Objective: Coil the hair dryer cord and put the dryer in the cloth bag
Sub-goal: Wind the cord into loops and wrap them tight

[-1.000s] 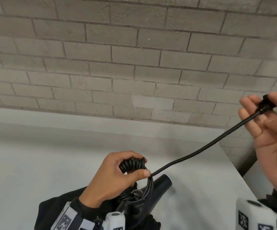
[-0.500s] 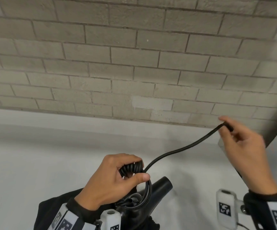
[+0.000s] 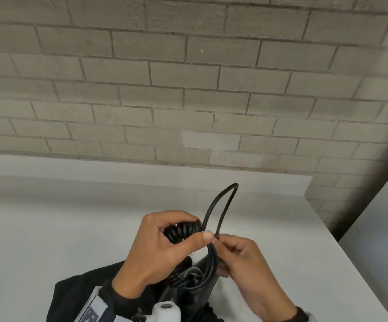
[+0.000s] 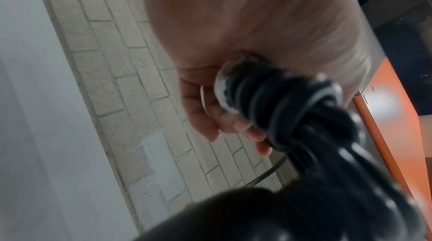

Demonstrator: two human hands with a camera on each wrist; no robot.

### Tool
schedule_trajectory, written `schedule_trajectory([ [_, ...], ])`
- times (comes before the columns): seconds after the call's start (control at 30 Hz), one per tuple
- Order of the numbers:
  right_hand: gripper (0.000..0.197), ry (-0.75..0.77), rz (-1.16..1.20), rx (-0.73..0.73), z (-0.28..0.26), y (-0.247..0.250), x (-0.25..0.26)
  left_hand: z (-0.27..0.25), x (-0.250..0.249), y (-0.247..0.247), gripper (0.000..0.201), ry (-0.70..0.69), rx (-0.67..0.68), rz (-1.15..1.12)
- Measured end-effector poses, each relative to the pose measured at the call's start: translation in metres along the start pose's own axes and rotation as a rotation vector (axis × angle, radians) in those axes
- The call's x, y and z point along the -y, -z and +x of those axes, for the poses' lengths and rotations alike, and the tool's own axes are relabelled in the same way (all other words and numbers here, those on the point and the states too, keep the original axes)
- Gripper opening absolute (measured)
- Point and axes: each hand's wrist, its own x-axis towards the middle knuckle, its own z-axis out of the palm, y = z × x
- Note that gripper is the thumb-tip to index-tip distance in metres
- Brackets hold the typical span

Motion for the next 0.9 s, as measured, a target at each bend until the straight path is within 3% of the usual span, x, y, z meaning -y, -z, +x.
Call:
schedule_trajectory([
  [0.17,0.013,-0.013,0.225,0.023,-0.003,-0.019,0.009,-0.002,0.003,-0.005,0.028,0.04,-0.017,-0.007],
  [0.47,0.031,-0.055,0.211,0.127,-0.013,-0.02,0.019,-0.002,0.005,-0.005,0.021,0.124,-0.048,0.013],
  [0.7,0.033,-0.028,0.29,0.144,-0.019,-0.011,0.016,-0.001,0.007,-0.011,0.019,0.167,-0.06,-0.043],
  [0.9,0.052,0.033,0.093,0.221,-0.026,-0.017,0.012,0.003,0.012,-0.009,0.021,0.202,-0.053,-0.099],
])
